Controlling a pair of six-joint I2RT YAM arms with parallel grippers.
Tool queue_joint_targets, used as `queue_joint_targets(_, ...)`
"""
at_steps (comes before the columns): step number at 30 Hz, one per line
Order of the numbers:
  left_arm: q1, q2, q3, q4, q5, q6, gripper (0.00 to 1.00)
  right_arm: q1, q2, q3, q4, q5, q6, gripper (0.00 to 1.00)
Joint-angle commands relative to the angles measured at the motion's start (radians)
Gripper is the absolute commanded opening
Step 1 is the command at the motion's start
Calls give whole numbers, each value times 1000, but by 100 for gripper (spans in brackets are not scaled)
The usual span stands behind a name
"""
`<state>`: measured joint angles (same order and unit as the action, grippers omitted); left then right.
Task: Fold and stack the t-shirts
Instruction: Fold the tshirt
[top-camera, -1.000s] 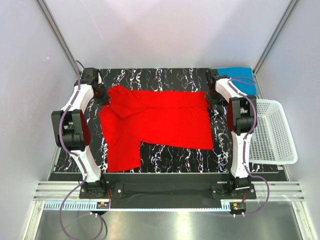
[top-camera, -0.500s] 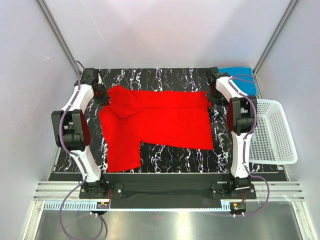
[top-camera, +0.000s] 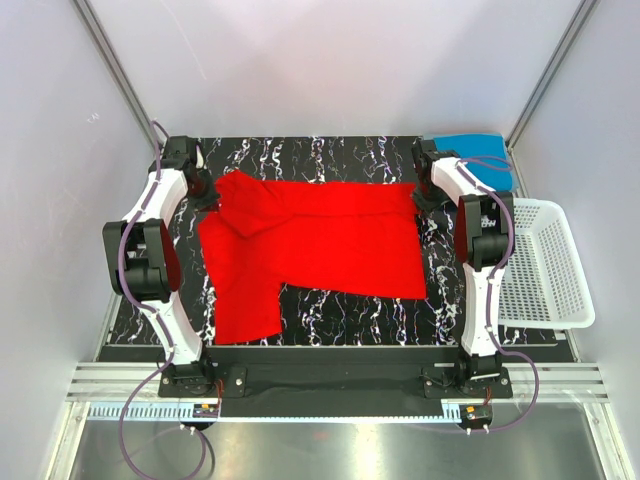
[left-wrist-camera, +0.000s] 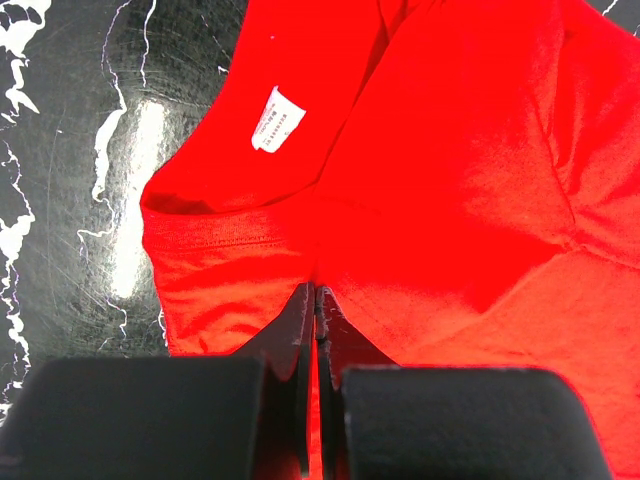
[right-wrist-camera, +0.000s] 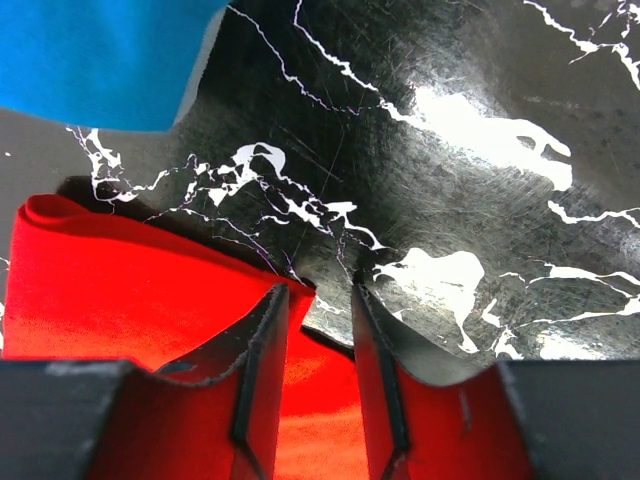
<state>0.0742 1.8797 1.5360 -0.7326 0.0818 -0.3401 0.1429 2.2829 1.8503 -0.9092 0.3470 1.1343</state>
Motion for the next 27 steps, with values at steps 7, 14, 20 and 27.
queue_joint_targets(7,4,-54,32,22,-20,-7,0,-3,-11,-5,33,29,19,7)
queue_joint_targets(14,6,-7,179,-20,-25,-23,0,-3,-26,66,88,27,-66,0)
queue_joint_targets(20,12,58,395,-82,-59,-39,0,-3,-63,93,190,-69,-145,0)
queue_joint_targets(27,29,124,567,-116,-37,-51,0,-2,-79,98,181,-85,-153,0)
